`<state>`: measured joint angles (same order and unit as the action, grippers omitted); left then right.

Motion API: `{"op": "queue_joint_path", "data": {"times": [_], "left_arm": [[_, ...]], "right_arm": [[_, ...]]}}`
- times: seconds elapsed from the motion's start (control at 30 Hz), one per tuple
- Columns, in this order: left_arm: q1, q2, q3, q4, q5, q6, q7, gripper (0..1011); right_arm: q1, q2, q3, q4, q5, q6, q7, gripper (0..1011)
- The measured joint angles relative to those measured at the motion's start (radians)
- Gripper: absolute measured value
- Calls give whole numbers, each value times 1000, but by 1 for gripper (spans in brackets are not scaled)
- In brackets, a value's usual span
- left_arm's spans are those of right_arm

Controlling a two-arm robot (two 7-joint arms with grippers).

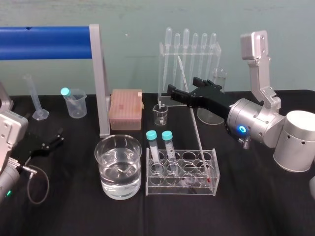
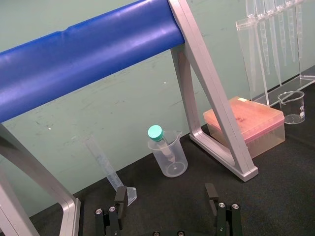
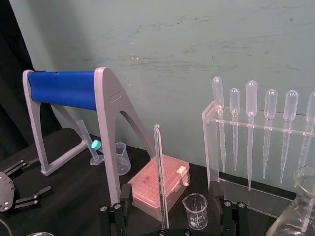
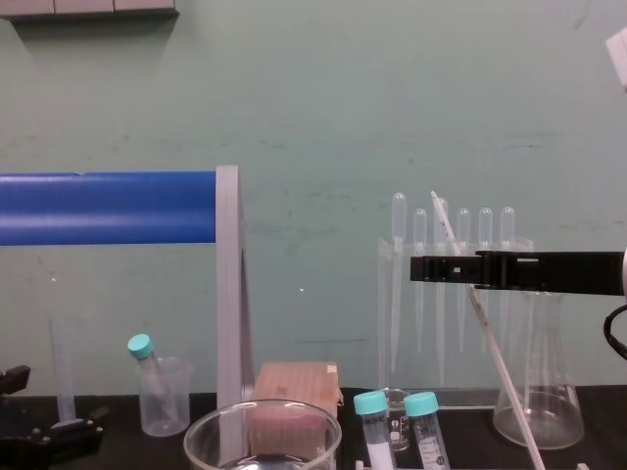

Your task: Hold the thermometer with one hand and immerse one end into the beaker, then reinsert it into the test tube rack.

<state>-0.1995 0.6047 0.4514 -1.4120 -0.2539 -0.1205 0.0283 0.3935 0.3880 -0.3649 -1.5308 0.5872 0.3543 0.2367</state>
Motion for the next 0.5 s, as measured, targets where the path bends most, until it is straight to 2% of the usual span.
{"op": "queue_joint_path", "data": {"times": [0.1, 0.27, 0.37, 0.43, 0.47, 0.5], "left_arm": [[0, 0, 0, 0, 0, 0, 0, 1008], [0, 0, 0, 0, 0, 0, 0, 1008], [0, 0, 0, 0, 0, 0, 0, 1008], [0, 0, 0, 0, 0, 0, 0, 1008], [0, 0, 0, 0, 0, 0, 0, 1008], [0, 0, 0, 0, 0, 0, 0, 1008]], "right_arm": [[0, 0, 0, 0, 0, -1, 0, 1003], [-1, 0, 0, -1, 0, -2, 0, 915], [-1, 0, 0, -1, 0, -2, 0, 814], [-1, 0, 0, -1, 0, -2, 0, 787], [-1, 0, 0, -1, 0, -2, 0, 723], [-1, 0, 0, -1, 0, -2, 0, 707]]}}
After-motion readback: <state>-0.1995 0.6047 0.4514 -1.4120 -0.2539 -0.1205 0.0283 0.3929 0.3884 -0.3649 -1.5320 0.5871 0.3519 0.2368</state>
